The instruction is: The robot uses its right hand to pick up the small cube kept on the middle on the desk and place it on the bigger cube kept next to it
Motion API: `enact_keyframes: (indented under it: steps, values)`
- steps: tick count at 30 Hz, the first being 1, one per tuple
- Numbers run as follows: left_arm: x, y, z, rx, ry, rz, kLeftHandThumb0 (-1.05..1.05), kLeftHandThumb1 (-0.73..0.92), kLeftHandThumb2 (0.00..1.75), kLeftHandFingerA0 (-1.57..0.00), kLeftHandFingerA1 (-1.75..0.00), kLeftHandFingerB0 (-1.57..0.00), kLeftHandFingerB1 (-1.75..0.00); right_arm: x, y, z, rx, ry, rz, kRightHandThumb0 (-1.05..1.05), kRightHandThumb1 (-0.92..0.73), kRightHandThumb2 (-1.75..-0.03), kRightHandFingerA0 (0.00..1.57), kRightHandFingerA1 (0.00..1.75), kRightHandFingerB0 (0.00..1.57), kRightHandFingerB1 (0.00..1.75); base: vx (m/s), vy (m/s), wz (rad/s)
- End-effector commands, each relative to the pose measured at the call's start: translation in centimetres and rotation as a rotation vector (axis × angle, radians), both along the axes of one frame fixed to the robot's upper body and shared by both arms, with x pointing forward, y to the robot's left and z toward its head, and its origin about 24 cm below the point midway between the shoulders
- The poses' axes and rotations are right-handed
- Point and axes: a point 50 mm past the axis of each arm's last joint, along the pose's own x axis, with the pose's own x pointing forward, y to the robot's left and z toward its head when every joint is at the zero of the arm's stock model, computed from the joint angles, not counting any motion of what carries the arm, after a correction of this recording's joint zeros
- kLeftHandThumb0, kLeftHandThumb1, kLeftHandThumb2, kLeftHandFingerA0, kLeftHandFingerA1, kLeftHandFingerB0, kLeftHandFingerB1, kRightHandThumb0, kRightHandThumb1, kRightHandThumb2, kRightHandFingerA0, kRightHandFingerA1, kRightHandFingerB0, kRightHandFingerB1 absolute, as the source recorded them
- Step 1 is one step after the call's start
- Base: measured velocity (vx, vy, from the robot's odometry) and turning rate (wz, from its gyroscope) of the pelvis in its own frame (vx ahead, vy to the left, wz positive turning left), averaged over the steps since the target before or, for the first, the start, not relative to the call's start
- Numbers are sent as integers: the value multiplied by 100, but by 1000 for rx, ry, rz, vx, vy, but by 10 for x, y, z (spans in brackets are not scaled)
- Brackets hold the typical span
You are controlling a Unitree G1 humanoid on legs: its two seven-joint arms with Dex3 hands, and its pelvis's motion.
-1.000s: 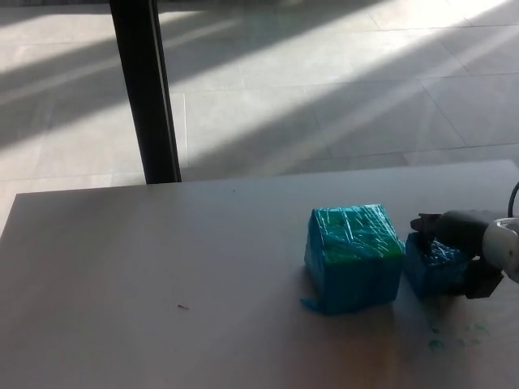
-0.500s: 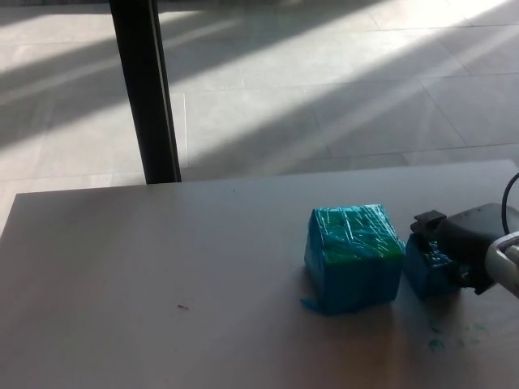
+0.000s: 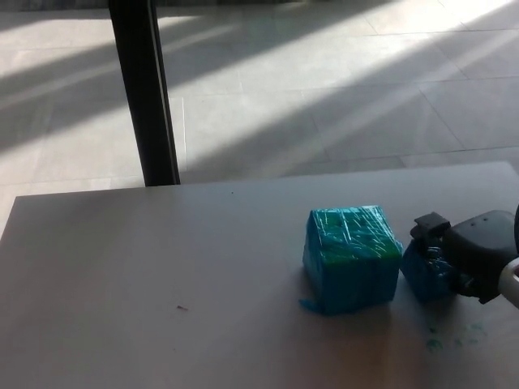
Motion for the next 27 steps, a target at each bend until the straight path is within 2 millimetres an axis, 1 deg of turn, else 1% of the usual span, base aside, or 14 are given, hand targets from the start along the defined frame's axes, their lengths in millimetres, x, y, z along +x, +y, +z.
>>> enact_keyframes:
  steps: [1,2,3,4,6,10,13,14,18,19,20,25,26,27]
  values:
    - [-3,7,6,11,6,8,-22,-33,72,-101,-110,-124,-120,-16,-5,-24,98,69,6,-34,-75,-66,74,162,79,89,0,0,0]
    - [-3,7,6,16,9,2,-22,-33,72,-101,-110,-124,-120,-16,-6,-23,122,47,-3,-34,-75,-66,74,162,79,89,0,0,0]
    - [-3,7,6,11,5,-3,-23,-32,73,-97,-109,-122,-119,-15,-8,-20,145,40,-12,-30,-75,-67,77,166,67,128,0,0,0]
    - [-3,7,7,8,3,-9,-23,-32,73,-97,-109,-122,-119,-14,-8,-18,154,38,-17,-30,-75,-67,77,166,67,128,0,0,0]
    - [-3,7,6,12,2,7,-22,-30,73,-102,-111,-124,-120,-11,-10,-14,168,33,-29,-25,-74,-75,75,170,65,150,0,0,0]
    - [-3,8,7,16,-2,19,-23,-31,73,-97,-108,-123,-120,-3,-17,8,220,5,-47,-21,-74,-75,88,172,66,146,0,0,0]
    - [-3,9,9,10,-9,17,-23,-31,73,-103,-111,-122,-119,1,-21,18,235,-21,-61,-20,-69,-78,77,171,67,152,0,0,0]
    - [-3,9,9,13,-10,22,-23,-30,74,-104,-112,-121,-119,2,-23,23,237,-33,-67,-19,-73,-69,88,173,63,146,0,0,0]
    - [-3,10,9,9,-13,33,-23,-29,74,-107,-113,-121,-119,10,-28,48,260,-82,-69,-24,-72,-68,75,175,62,155,0,0,0]
    - [-2,10,9,11,-14,32,-23,-29,75,-108,-114,-121,-119,11,-29,53,256,-85,-73,-21,-74,-65,91,175,60,148,0,0,0]
    - [-2,10,9,12,-14,33,-23,-29,74,-108,-113,-122,-119,12,-29,58,261,-89,-68,-25,-75,-69,75,174,63,152,0,0,0]
    - [-2,10,10,13,-18,26,-23,-30,74,-106,-113,-122,-120,15,-28,74,279,-137,-38,-22,-68,-77,79,173,68,149,0,0,0]
    - [-2,10,10,16,-14,32,-22,-37,88,-79,-140,-99,-141,16,-26,82,285,-158,-21,-21,-65,-83,79,175,68,149,0,0,0]
    - [-2,12,11,21,-16,34,-24,-29,75,-101,-110,-119,-119,18,-23,86,282,-168,-13,-21,-64,-82,97,174,65,146,0,0,0]
